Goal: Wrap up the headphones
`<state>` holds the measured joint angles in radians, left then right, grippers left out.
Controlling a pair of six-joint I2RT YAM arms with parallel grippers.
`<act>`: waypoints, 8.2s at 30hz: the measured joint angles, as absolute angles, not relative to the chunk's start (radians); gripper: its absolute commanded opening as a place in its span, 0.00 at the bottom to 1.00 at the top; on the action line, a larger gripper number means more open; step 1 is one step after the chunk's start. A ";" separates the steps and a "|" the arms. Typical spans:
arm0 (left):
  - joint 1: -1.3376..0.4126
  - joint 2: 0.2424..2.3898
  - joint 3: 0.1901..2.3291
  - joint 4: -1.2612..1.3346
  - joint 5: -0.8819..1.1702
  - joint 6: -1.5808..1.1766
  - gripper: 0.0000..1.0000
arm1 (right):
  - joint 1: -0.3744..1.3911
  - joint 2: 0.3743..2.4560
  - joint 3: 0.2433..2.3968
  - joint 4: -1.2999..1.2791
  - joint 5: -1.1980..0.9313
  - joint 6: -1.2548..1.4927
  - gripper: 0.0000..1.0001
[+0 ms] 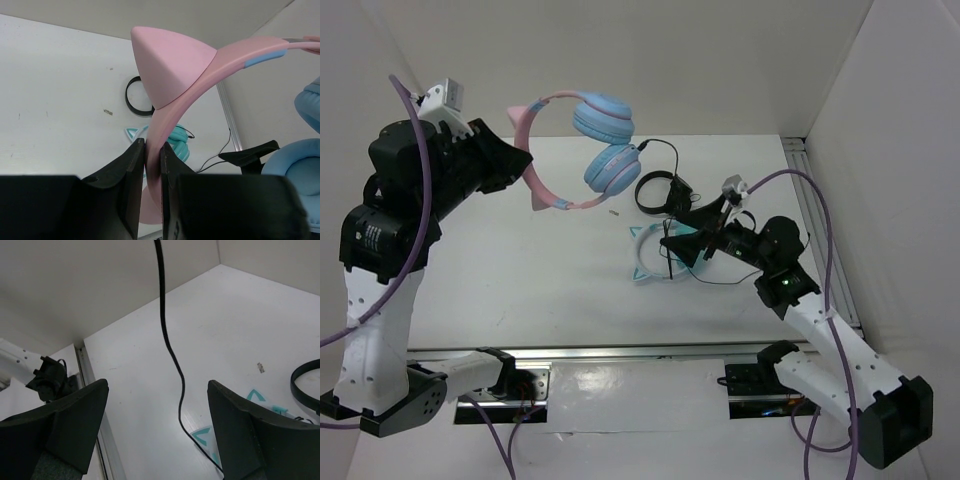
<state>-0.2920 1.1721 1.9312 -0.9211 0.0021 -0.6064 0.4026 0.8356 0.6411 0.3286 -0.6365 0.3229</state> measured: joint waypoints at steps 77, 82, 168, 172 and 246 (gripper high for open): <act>-0.941 1.317 1.536 -0.791 0.103 0.054 0.00 | 0.675 0.961 1.076 -0.466 -0.092 -0.114 0.00; -0.940 1.287 1.540 -0.788 0.087 0.053 0.00 | 0.677 0.999 1.052 -0.456 -0.123 -0.113 0.00; -0.820 1.036 1.238 -0.914 -0.507 -0.482 0.00 | 1.039 1.106 0.931 -0.001 0.573 -0.311 0.00; -0.816 0.935 1.235 -0.864 -0.445 -0.474 0.00 | 0.931 1.111 0.945 0.001 0.450 -0.313 0.02; -0.703 1.189 1.746 -1.300 -0.352 -0.495 0.00 | 0.694 1.936 0.771 0.905 -0.720 0.257 0.65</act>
